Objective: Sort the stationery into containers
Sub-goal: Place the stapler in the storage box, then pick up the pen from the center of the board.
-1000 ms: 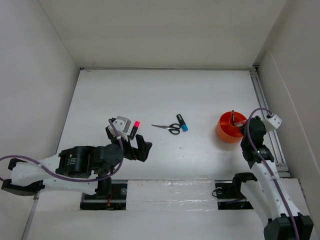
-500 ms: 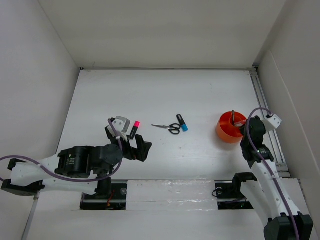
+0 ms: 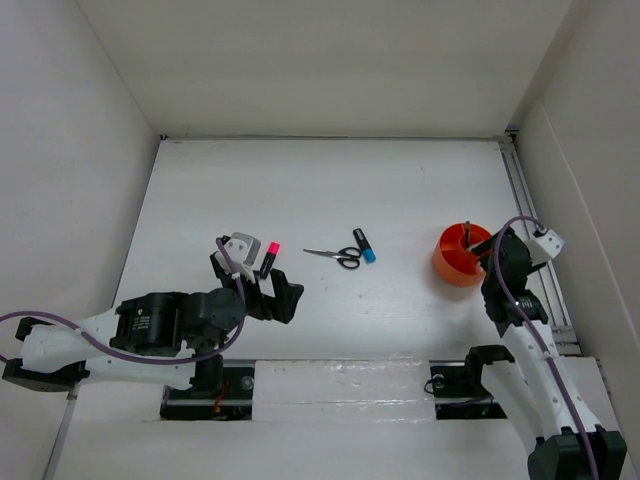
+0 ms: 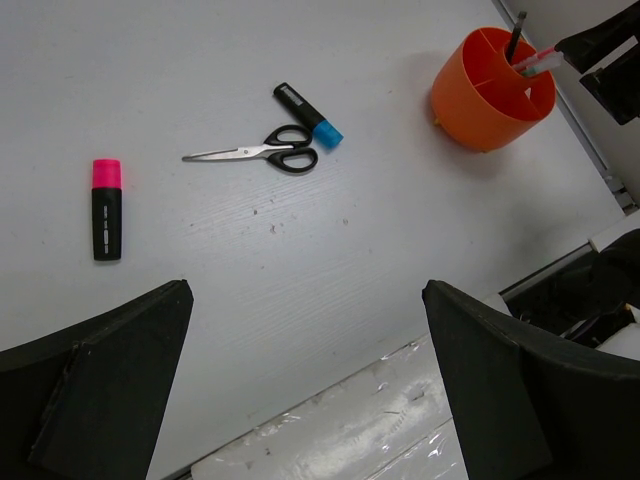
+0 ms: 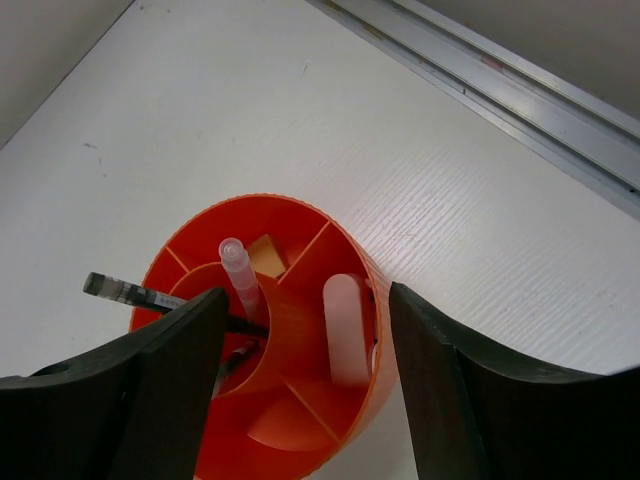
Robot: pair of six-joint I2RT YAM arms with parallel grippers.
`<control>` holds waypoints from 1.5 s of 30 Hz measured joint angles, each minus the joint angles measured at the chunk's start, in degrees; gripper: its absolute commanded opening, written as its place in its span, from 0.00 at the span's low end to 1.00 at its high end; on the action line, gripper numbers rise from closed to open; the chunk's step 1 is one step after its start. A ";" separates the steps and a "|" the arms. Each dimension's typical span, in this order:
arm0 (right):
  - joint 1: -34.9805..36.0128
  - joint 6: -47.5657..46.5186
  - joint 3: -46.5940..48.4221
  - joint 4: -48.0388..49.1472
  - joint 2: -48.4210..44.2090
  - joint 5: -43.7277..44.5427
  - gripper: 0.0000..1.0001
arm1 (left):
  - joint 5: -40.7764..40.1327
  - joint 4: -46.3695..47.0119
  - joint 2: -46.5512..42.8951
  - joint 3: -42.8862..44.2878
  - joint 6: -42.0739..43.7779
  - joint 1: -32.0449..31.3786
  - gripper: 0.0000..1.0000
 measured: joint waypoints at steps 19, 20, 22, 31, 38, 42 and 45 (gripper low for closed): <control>0.00 0.20 4.83 -4.72 -12.09 -8.72 0.80 | -4.57 -3.91 1.25 0.02 -7.74 0.00 1.00; 0.00 0.13 5.60 -4.90 -12.50 -9.07 0.83 | -4.94 -4.35 1.49 0.02 -8.94 0.00 1.00; 0.00 0.04 7.65 -6.03 -13.27 -10.27 0.85 | -5.44 -4.90 1.84 -0.07 -11.65 0.00 1.00; 1.55 -3.06 26.16 -6.43 -4.11 -24.92 1.00 | -7.98 -6.97 8.94 -4.31 -29.49 0.39 1.00; 14.38 -5.75 45.66 -10.75 19.10 -18.12 1.00 | 9.92 12.66 27.12 -2.97 -17.46 30.75 1.00; 14.73 -6.86 46.86 -9.81 23.15 -26.77 1.00 | 21.03 17.66 30.77 -2.34 -10.86 45.24 1.00; 13.92 -7.54 45.16 -7.76 22.88 -33.57 1.00 | 24.52 19.30 32.48 -0.46 -8.09 55.58 1.00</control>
